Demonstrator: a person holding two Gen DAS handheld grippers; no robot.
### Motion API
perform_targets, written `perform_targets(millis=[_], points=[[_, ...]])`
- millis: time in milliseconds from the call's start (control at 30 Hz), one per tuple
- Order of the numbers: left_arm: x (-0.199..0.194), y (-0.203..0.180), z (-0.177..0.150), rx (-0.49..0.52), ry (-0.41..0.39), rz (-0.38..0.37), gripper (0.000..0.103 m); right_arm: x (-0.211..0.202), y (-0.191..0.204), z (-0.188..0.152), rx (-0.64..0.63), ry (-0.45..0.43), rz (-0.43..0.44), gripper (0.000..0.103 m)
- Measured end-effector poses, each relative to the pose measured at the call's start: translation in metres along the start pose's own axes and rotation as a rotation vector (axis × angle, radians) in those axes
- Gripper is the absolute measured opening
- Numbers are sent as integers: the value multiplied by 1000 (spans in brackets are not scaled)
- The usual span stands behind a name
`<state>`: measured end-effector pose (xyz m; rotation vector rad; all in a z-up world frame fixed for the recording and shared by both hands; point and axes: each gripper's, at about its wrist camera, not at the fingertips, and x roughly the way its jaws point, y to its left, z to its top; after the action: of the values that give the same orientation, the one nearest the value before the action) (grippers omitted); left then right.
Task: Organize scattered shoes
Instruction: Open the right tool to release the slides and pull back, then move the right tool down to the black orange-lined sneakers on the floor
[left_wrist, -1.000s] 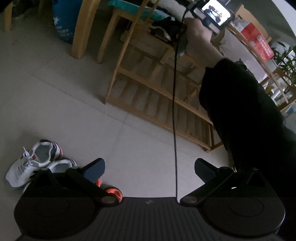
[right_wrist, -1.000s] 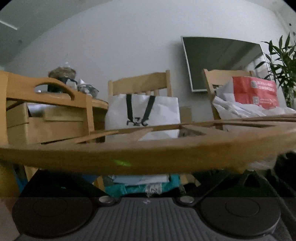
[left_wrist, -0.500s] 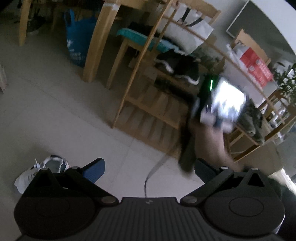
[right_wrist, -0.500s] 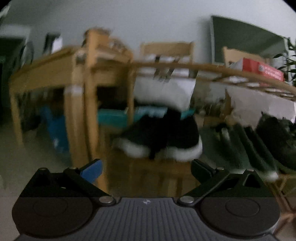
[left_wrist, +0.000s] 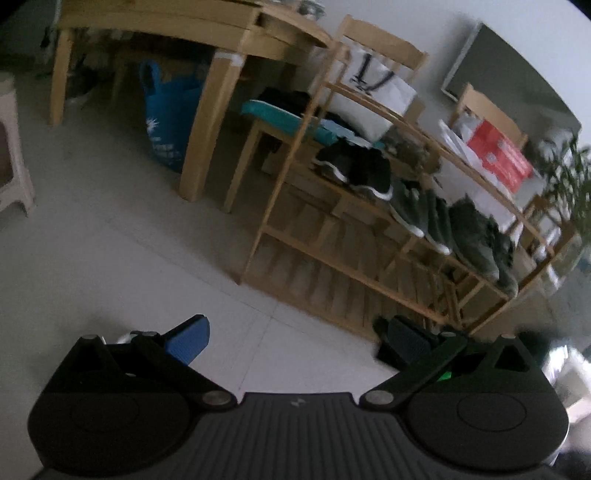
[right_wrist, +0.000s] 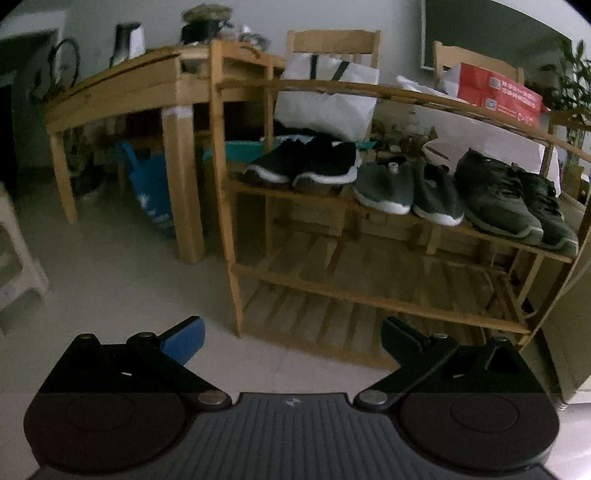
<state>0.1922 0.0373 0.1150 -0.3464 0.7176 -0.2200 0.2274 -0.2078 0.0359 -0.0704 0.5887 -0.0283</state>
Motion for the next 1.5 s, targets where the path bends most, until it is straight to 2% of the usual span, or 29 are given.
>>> perform_targets(millis=[67, 167, 233, 300, 400, 667, 800, 867, 1033, 1167, 1333, 1500], points=[[-4, 11, 0, 61, -49, 33, 103, -9, -2, -9, 8, 13, 16, 103], [-4, 32, 4, 95, -71, 67, 103, -16, -9, -20, 68, 49, 53, 103], [-3, 49, 6, 55, -58, 77, 103, -18, -13, -28, 110, 77, 76, 103], [-4, 67, 7, -9, -33, 83, 103, -17, -16, -42, 158, 149, 109, 103], [-5, 80, 4, -44, -4, 76, 103, -12, -12, -54, 193, 235, 159, 103], [-11, 82, 2, -9, 30, 40, 103, -2, 32, -88, 135, 396, 276, 102], [-10, 79, 2, -10, 44, 25, 103, 10, 70, -107, 61, 547, 362, 101], [-10, 77, 1, -17, 54, 22, 103, 22, 83, -116, 51, 607, 370, 101], [-7, 77, -2, -54, 102, -10, 103, 86, 93, -142, 282, 802, 325, 83], [-6, 77, -2, -75, 122, -24, 103, 135, 94, -160, 433, 878, 267, 81], [-4, 74, -1, -78, 143, -50, 103, 186, 99, -189, 593, 969, 123, 81], [-4, 75, 1, -93, 154, -62, 103, 213, 99, -213, 683, 1026, -53, 73]])
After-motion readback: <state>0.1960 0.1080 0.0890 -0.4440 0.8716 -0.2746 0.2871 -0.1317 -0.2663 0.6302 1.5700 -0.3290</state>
